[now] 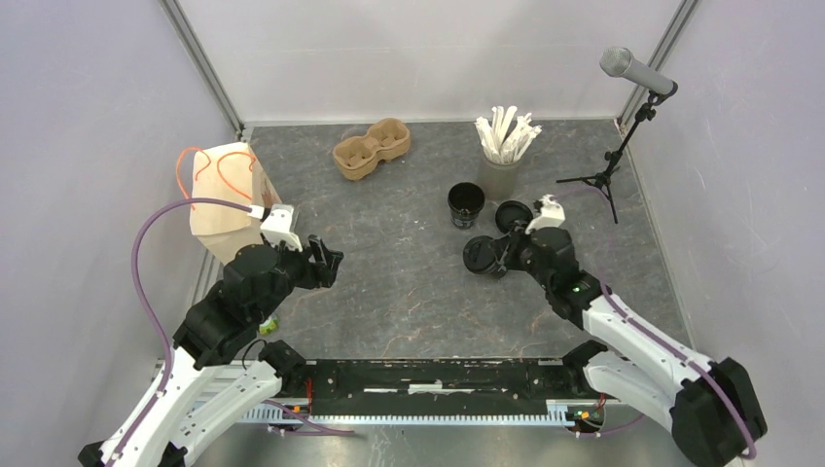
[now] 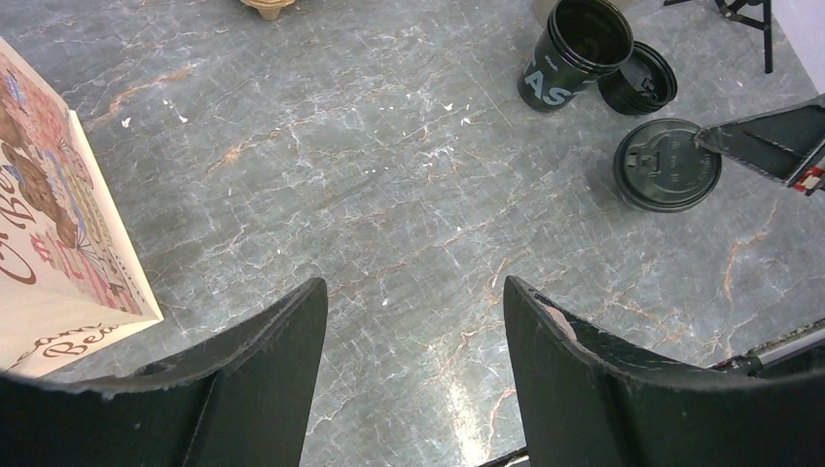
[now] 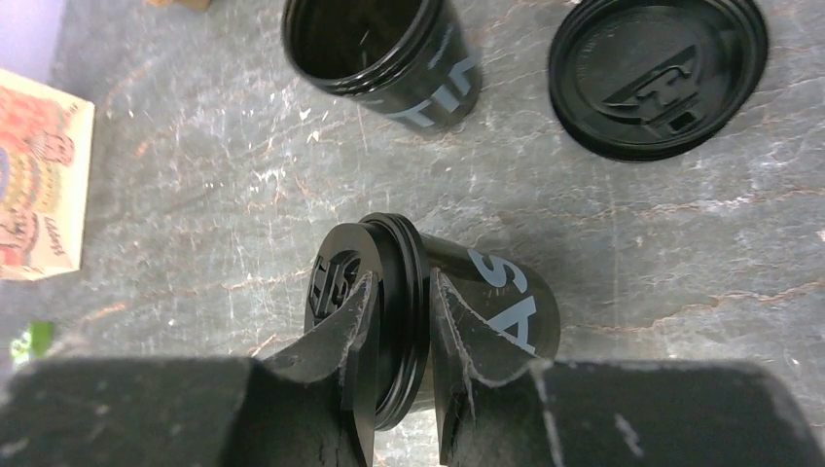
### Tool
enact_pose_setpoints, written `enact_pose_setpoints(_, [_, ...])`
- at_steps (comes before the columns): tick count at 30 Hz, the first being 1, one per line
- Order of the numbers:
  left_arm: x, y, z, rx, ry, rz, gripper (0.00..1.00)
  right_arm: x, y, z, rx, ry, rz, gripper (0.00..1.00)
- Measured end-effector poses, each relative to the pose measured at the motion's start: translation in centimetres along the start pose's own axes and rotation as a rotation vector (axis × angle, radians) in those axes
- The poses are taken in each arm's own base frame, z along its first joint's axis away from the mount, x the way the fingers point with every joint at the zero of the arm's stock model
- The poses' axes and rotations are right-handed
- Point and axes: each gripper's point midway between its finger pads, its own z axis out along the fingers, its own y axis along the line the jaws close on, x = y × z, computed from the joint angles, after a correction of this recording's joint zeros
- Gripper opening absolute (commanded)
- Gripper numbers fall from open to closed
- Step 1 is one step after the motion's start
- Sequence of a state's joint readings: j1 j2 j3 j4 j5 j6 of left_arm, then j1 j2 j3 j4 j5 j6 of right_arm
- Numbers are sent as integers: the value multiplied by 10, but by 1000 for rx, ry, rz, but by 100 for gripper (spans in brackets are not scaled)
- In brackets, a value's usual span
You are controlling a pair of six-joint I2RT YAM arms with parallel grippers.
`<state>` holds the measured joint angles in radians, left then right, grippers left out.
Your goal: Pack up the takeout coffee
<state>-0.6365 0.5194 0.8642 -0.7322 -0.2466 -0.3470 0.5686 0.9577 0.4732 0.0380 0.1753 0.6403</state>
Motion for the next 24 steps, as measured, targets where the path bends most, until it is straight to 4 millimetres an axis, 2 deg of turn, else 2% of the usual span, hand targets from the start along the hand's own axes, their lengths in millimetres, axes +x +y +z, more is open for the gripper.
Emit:
enact_pose_setpoints(9, [0,2,1,-12,-1,1,73,-9,-48,-8,-80,-64,202,25])
enact_pose_setpoints(17, [2,2,3,-17,11,4,73,-23,-91,-20,-59,-108,293,26])
enact_pose_setpoints(20, [2,2,4,-18,15,5,73,-24,-103,-24,-58,-115,318,27])
enact_pose_setpoints(24, [3,2,4,-19,16,6,73,-24,-108,-26,-70,-113,334,32])
